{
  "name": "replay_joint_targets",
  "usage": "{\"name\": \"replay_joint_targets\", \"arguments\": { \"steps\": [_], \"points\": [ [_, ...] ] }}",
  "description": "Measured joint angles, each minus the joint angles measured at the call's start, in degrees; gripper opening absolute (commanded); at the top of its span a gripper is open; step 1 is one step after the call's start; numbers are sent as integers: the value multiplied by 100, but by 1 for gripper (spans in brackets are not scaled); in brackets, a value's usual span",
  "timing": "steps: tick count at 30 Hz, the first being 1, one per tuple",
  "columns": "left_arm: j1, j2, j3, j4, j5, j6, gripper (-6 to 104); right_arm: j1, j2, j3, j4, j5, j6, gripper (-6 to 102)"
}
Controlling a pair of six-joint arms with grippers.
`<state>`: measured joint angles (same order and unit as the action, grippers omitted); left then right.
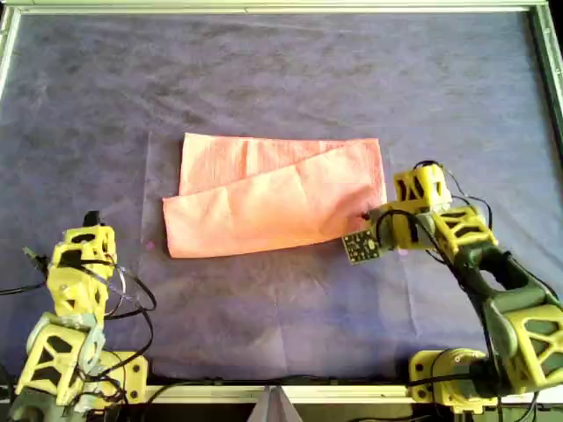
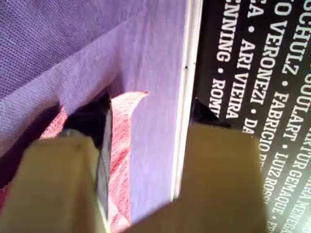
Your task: Fold a cloth
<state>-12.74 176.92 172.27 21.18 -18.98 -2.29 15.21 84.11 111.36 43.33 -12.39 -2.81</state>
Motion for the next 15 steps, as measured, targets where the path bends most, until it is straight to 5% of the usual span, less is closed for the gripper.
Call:
{"name": "replay_joint_targets", "arguments": {
  "steps": [15],
  "points": [
    [44, 0, 0, 0, 0, 0, 58, -26, -9, -44, -220, 79, -18, 92]
  ]
}}
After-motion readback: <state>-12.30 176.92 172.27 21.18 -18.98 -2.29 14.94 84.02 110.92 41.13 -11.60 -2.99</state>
